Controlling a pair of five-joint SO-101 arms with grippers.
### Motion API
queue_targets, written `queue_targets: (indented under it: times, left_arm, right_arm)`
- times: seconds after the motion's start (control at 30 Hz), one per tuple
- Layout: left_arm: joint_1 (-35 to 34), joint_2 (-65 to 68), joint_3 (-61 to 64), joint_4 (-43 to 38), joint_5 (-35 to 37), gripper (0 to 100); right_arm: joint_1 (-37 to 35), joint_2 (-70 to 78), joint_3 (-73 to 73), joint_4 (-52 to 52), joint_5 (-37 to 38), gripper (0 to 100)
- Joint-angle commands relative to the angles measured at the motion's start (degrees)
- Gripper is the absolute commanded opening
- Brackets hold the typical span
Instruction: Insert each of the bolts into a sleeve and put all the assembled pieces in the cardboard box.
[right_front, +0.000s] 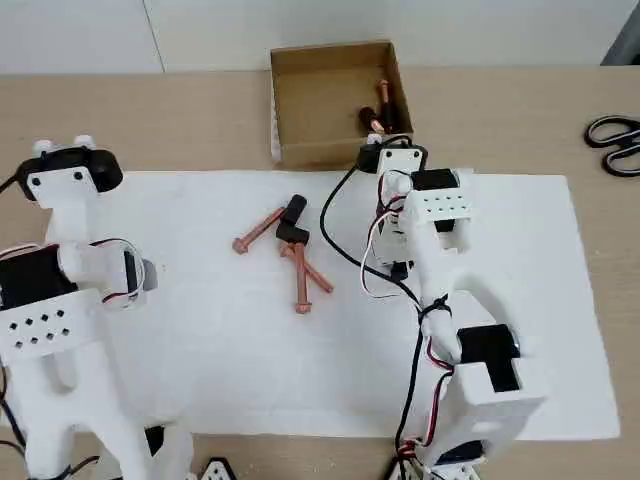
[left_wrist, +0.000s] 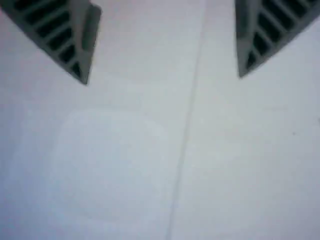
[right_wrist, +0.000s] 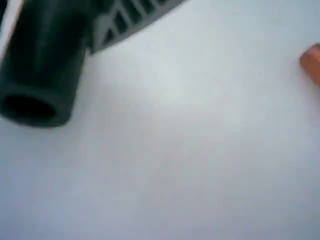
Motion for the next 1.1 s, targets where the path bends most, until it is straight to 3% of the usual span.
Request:
queue_targets:
  times: [0.0,0.57,0.67,0.77,1.07]
  left_arm:
    - [0.5,0.0,-2.6,1.0,0.4,18]
    - [0.5,0.0,-2.5,1.0,0.4,18]
    - [0.5,0.0,-2.5,1.0,0.4,18]
    - [0.5,0.0,-2.5,1.0,0.4,18]
    - [0.6,0.0,-2.6,0.8,0.4,18]
  right_arm:
    - [0.2,1.5,-2.8,-0.3,0.5,11.6]
    - [0.4,7.2,-3.8,-4.5,0.7,10.6]
    - [0.4,6.8,-3.8,-4.5,0.7,0.6]
    - [0.5,6.7,-4.1,-3.9,0.7,0.5]
    - [0.5,2.8,-18.4,11.7,0.8,0.5]
